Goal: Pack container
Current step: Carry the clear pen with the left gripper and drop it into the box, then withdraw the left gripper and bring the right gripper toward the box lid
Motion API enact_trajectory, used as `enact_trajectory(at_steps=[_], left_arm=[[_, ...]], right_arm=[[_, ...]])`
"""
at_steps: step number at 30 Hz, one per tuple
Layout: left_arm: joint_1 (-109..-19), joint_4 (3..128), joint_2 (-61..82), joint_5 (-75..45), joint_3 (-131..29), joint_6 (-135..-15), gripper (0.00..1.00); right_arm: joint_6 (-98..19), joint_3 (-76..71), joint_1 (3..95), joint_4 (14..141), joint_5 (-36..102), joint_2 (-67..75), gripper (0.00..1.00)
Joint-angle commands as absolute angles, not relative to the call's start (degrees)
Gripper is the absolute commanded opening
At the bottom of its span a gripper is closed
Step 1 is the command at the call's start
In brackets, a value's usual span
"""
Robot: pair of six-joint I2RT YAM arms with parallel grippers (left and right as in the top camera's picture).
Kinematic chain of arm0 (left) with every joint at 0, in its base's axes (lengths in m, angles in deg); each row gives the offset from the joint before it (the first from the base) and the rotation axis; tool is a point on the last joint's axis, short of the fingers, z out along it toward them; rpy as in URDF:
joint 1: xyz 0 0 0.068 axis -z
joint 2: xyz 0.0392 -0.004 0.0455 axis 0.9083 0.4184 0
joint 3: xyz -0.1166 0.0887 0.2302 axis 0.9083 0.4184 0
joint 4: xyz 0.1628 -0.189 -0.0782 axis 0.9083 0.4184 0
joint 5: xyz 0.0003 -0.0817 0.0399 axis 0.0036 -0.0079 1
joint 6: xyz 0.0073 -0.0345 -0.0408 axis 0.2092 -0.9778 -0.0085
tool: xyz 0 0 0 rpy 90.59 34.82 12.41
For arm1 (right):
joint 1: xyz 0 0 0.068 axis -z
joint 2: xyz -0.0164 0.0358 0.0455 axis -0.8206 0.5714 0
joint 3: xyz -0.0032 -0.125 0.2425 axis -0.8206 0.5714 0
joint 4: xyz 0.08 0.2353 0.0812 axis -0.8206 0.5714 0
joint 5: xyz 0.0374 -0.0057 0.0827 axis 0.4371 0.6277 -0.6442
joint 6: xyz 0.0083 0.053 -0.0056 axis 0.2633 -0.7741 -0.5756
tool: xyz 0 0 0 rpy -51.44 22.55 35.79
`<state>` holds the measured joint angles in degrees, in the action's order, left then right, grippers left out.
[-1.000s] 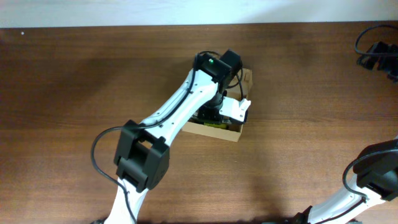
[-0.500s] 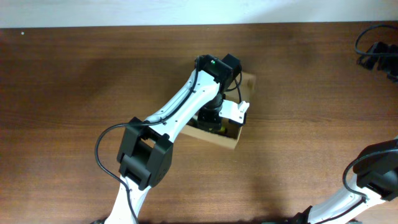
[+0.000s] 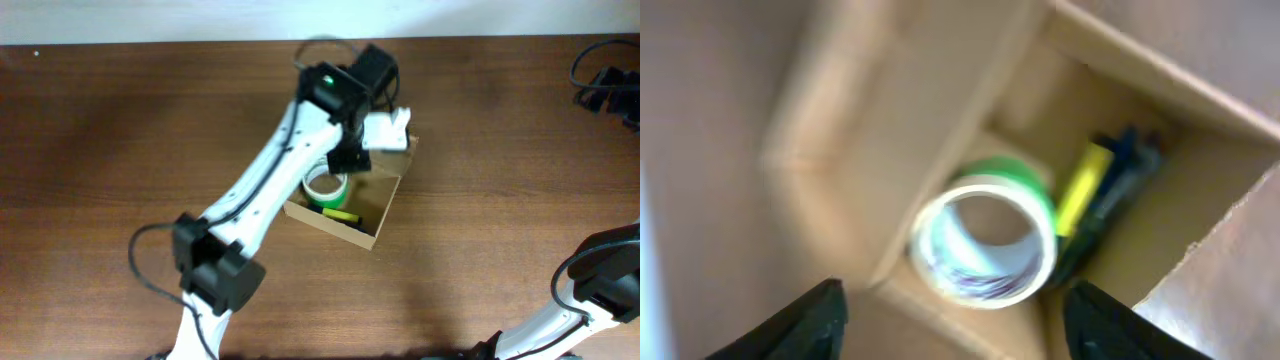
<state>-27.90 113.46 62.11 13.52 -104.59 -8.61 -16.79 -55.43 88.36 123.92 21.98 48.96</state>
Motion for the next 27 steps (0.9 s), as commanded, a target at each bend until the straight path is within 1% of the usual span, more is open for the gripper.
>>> enact_trajectory(at_steps=[1,3,4,5,6,9,12,13,15,16,17,20,21,22,24,25,26,27], left_arm=[[-31.7,113.2,55.9,19.9,-108.9,-16.9,0.66],[-34.3,112.9,54.5,22.8,-108.9,-18.3,0.67],[-36.0,112.8,54.0,23.9,-108.9,-19.4,0.7],[-37.9,112.8,53.6,24.5,-108.9,-20.7,0.94],[-40.1,112.8,53.3,24.4,-108.9,-21.9,0.99],[-47.7,112.1,53.2,21.8,-108.7,-23.8,0.99],[-54.4,111.9,53.2,13.7,-108.0,-23.8,0.99],[-56.6,112.2,53.2,10.6,-107.6,-23.8,0.99],[-60.4,113.1,53.2,3.2,-106.8,-23.8,1.0],[-62.1,113.5,53.2,-0.4,-106.4,-23.8,1.0],[-63.7,113.9,53.2,-3.6,-106.0,-23.8,0.99],[-67.3,114.2,53.2,-8.9,-104.6,-23.8,0.99],[-68.2,113.7,53.2,-9.2,-103.7,-23.8,0.97],[-69.2,112.7,53.2,-9.2,-101.9,-23.8,0.89],[-70.0,111.3,53.2,-9.2,-98.8,-23.8,0.71],[-70.2,110.4,53.2,-9.2,-97.0,-23.8,0.65],[-70.3,109.5,53.2,-9.1,-94.9,-23.8,0.53],[-70.5,108.3,53.2,-9.0,-92.5,-23.9,0.37]], right_arm=[[-17.3,-55.4,88.2,121.6,21.4,48.9,0.99],[-18.8,-55.4,88.1,118.5,19.7,48.9,0.99],[-20.7,-55.4,88.1,117.1,18.0,48.9,0.99],[-21.9,-55.4,88.1,116.7,17.1,48.9,0.99],[-22.8,-55.4,88.1,116.6,16.9,48.9,0.99],[-24.5,-55.4,88.1,115.7,16.0,48.9,0.99],[-24.5,-55.4,88.1,116.0,14.4,48.9,0.99],[-24.5,-55.4,88.1,117.2,12.8,48.9,0.93],[-22.9,-55.4,87.6,119.3,10.3,48.9,0.62],[-22.8,-55.4,87.2,120.7,10.3,48.9,0.49],[-22.8,-55.4,86.8,122.1,10.3,48.9,0.41],[-22.8,-54.3,85.0,125.0,10.3,48.9,0.09],[-22.8,-53.7,84.3,125.5,10.3,48.9,0.04],[-22.8,-52.0,82.6,126.0,10.3,48.9,0.04],[-22.8,-49.2,80.4,126.1,10.3,48.9,0.04],[-22.8,-47.6,79.2,125.8,10.4,48.9,0.04],[-22.8,-45.6,78.0,125.4,10.5,48.9,0.04],[-22.8,-42.9,76.5,124.7,11.1,48.9,0.04]])
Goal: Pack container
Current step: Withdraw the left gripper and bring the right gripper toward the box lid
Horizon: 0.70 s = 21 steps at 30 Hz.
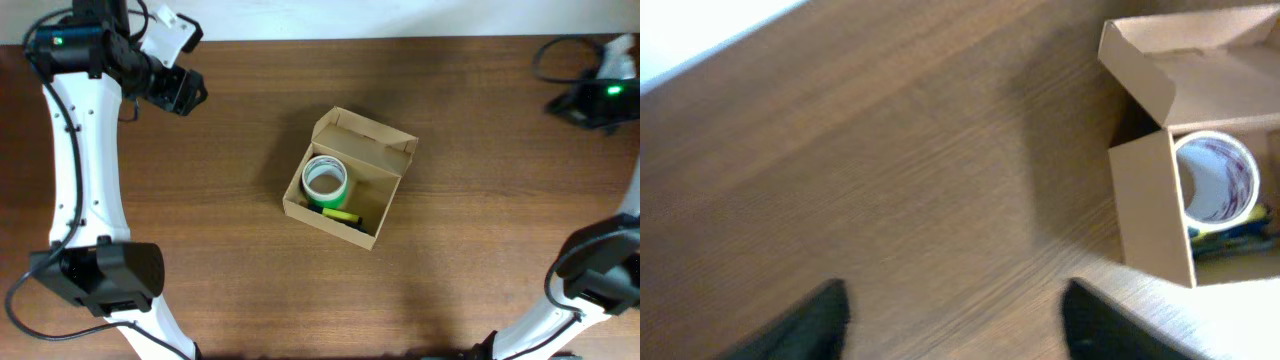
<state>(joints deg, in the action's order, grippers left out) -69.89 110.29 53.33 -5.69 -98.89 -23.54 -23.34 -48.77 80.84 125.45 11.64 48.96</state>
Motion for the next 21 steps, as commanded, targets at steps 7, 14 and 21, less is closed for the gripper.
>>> enact_trajectory(at_steps=[7,14,21], left_arm=[[-70.5,98.8,53.3,-9.1,-79.4,-29.1,0.02],[-70.4,97.2,53.4,-9.1,-75.7,-29.1,0.02],[-70.4,97.4,53.4,-9.1,-75.7,-29.2,0.02]], right_arm=[[-23.0,-25.2,69.8,116.8,13.5,48.9,0.04],[-24.7,-10.7,63.2,100.9,9.8,48.9,0.04],[-29.6,-7.4,57.4,86.7,4.3,48.9,0.04]])
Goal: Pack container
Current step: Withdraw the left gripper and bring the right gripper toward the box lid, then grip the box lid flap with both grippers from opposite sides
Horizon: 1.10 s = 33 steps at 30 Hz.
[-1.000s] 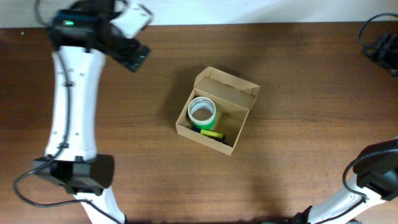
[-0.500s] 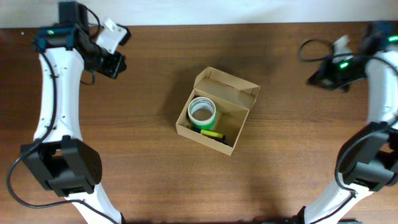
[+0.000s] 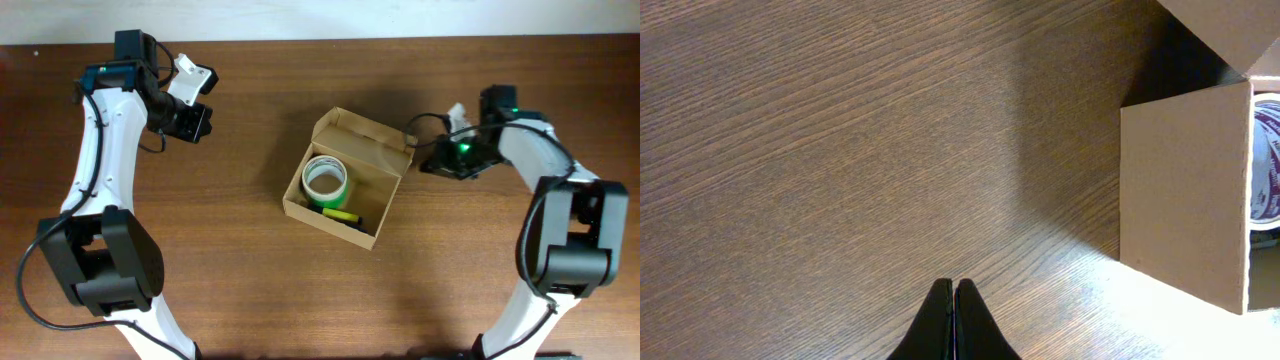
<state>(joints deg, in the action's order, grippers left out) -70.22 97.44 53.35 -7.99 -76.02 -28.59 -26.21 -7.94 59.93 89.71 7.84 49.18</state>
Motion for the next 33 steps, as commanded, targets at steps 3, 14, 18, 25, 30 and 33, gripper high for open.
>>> enact_trajectory(at_steps=[3,14,18,25,30,33], left_arm=[[-70.4,97.4,53.4,-9.0,-75.7,-30.6,0.02],[-70.2,94.0,57.8,-12.9,-75.4,-42.7,0.02],[-69.2,90.0,62.7,-21.2,-75.4,-46.9,0.02],[-64.9,87.6,71.9,-28.3,-75.4,-48.2,0.02],[-61.8,86.5,74.6,-30.0,-75.4,-48.2,0.02],[-60.0,85.0,74.7,-30.0,-75.4,-48.2,0.02]], right_arm=[[-33.1,-7.4,55.1,81.2,4.3,48.9,0.04],[-35.4,-7.4,53.2,74.3,2.9,48.9,0.04],[-35.4,-7.4,54.9,74.5,3.3,48.9,0.04],[-35.4,-7.4,55.5,74.7,4.6,49.1,0.04],[-35.5,-7.4,55.5,75.3,4.6,50.5,0.04],[-35.5,-7.4,55.4,76.6,4.4,52.1,0.04]])
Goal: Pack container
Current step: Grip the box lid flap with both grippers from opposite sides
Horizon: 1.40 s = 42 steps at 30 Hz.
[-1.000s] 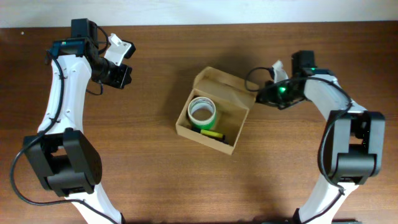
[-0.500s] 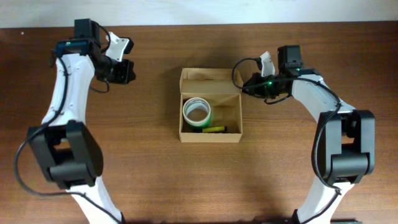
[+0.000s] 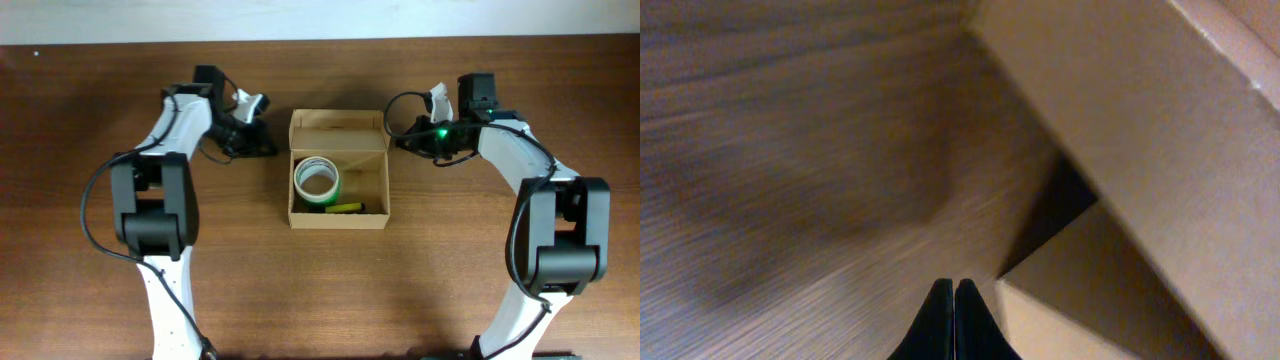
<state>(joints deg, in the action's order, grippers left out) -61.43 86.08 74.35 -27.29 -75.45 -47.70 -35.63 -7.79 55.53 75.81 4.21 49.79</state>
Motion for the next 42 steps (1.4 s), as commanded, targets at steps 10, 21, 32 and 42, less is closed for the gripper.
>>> enact_trajectory(at_steps=[10,21,32,42], left_arm=[[-58.0,79.7,74.7,-30.1,-75.4,-51.5,0.02],[-62.0,68.5,74.6,-44.9,-75.7,-54.7,0.02],[-60.9,67.5,68.0,-49.1,-76.4,-53.1,0.02],[-58.7,77.4,59.1,-45.9,-76.4,-48.8,0.02]], right_arm=[[-34.1,-7.4,53.3,71.9,-3.8,53.6,0.04],[-34.2,-8.2,54.5,55.9,-20.3,53.6,0.04],[-34.2,-11.9,55.6,56.4,-22.0,53.6,0.04],[-35.0,-11.9,55.6,56.7,-22.8,51.9,0.04]])
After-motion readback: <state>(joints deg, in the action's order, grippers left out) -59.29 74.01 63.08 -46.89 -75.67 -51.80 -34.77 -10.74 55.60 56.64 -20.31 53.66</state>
